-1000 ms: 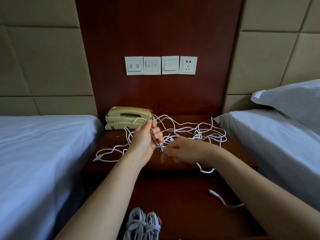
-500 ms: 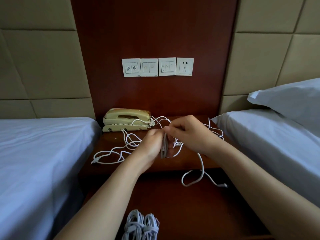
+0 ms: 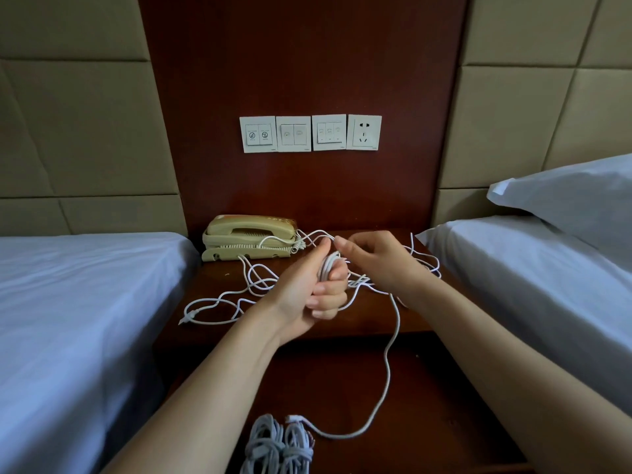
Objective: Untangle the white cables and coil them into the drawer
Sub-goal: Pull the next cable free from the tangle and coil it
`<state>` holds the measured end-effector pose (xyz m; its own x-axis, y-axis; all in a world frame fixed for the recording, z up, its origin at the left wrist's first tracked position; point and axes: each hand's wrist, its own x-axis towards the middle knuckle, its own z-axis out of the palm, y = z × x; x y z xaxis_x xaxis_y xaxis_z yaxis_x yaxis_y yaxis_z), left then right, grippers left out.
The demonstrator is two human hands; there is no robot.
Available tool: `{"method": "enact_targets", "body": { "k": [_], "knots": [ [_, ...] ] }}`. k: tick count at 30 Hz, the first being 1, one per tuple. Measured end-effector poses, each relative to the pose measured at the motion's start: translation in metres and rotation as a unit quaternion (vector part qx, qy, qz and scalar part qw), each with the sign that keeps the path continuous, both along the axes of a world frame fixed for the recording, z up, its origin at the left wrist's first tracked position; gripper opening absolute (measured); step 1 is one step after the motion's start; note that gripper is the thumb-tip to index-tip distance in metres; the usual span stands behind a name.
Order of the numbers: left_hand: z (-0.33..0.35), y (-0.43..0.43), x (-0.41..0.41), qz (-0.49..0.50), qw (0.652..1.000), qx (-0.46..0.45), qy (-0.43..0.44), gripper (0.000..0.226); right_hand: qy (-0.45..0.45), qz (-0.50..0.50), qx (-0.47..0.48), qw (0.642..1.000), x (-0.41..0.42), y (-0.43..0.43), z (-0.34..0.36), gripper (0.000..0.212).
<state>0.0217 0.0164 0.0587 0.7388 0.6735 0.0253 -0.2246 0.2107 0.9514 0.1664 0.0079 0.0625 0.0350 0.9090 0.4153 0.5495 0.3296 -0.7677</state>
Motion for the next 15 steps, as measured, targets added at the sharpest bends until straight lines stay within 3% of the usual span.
{"method": "enact_targets", "body": {
  "k": [10, 15],
  "knots": [
    [0.004, 0.005, 0.000, 0.090, 0.991, -0.032, -0.092, 0.046, -0.116, 0.035, -0.073, 0.990, -0.009, 0.001, -0.010, 0.042],
    [0.006, 0.010, -0.003, 0.129, 0.982, -0.061, -0.121, 0.045, -0.223, 0.119, -0.139, 0.957, -0.018, -0.014, -0.001, 0.033]
  ]
}}
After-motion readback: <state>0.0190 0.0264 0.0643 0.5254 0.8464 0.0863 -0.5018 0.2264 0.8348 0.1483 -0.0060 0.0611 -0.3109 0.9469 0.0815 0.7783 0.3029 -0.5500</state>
